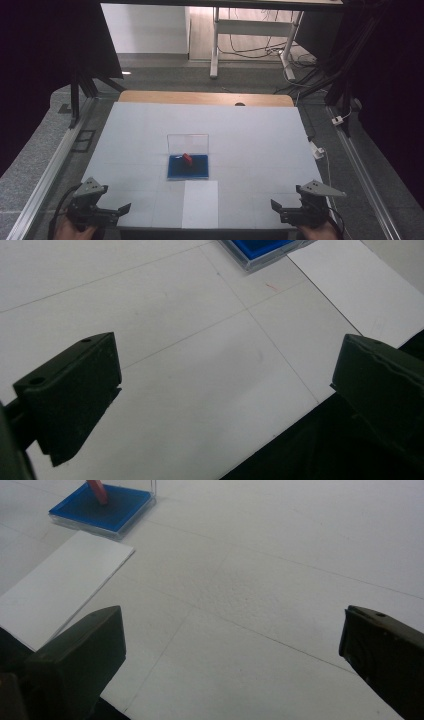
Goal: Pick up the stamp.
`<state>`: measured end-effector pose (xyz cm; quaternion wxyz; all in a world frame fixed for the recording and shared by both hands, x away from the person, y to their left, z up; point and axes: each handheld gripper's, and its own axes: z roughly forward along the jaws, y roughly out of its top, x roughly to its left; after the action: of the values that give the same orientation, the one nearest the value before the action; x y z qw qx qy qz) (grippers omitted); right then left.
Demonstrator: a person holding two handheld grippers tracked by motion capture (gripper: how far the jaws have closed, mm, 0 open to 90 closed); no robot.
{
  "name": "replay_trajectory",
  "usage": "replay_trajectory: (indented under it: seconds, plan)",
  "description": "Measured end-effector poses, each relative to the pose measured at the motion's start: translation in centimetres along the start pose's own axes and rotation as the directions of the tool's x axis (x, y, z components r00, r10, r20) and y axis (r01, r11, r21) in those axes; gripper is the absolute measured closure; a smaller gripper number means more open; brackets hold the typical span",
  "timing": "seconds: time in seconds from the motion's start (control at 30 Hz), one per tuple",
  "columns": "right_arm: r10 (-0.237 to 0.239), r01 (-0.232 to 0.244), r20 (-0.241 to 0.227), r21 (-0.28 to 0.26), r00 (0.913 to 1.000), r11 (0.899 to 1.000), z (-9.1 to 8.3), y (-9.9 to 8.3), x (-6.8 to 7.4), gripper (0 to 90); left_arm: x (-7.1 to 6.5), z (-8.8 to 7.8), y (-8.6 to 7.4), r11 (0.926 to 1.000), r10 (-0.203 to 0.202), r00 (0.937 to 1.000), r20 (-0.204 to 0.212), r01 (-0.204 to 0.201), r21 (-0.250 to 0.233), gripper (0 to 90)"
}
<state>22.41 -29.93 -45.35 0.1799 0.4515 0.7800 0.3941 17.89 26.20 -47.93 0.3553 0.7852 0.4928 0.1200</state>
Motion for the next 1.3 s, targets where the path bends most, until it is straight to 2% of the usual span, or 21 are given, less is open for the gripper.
replay_trajectory:
  seconds: [0.17, 0.4, 0.6, 0.83, 0.93, 1.1, 1.17, 1.3]
  plan:
    - [-0.019, 0.019, -0.013, 0.013, 0.9997, 1.0, 0.1, 0.0, 0.1, 0.0, 0.1, 0.0, 0.0, 1.0, -0.01, 1.0, 0.001, 0.01, 0.001, 0.0]
    - [0.0, 0.001, -0.052, 0.01, 0.9986, 1.0, 0.0, 0.0, -0.2, 0.0, 0.0, 0.0, 0.1, 1.0, -0.007, 0.9999, -0.01, 0.007, 0.002, 0.0]
    - [-0.001, 0.001, -0.056, 0.012, 0.9984, 1.0, 0.1, 0.0, -0.2, 0.0, 0.3, -0.1, 0.0, 0.9997, -0.022, 0.9998, -0.003, 0.022, -0.011, 0.0]
    - [-0.013, 0.014, -0.061, 0.023, 0.9981, 1.0, 0.2, 0.0, -0.1, 0.0, 0.2, 0.0, 0.2, 1.0, -0.008, 1.0, -0.002, 0.008, -0.003, 0.0]
    - [-0.014, 0.016, -0.061, 0.028, 0.9981, 0.999, 0.3, 0.0, 0.0, 0.0, 0.1, -0.1, 0.3, 0.9998, 0.007, 0.9999, 0.01, -0.007, -0.016, 0.0]
    - [-0.018, 0.02, -0.064, 0.045, 0.9978, 0.999, 0.4, 0.1, 0.0, 0.0, 0.0, -0.6, 0.8, 0.9988, 0.027, 0.9996, 0.006, -0.027, -0.04, 0.0]
    - [-0.02, 0.023, -0.063, 0.05, 0.9978, 0.998, 0.5, 0.1, 0.0, 0.0, 0.1, -0.7, 1.1, 0.9973, 0.035, 0.9988, 0.034, -0.033, -0.065, 0.0]
    - [-0.021, 0.024, -0.065, 0.053, 0.9977, 0.998, 0.6, 0.1, 0.0, 0.0, 0.1, -0.5, 1.5, 0.9963, 0.044, 0.9972, 0.061, -0.039, -0.077, 0.0]
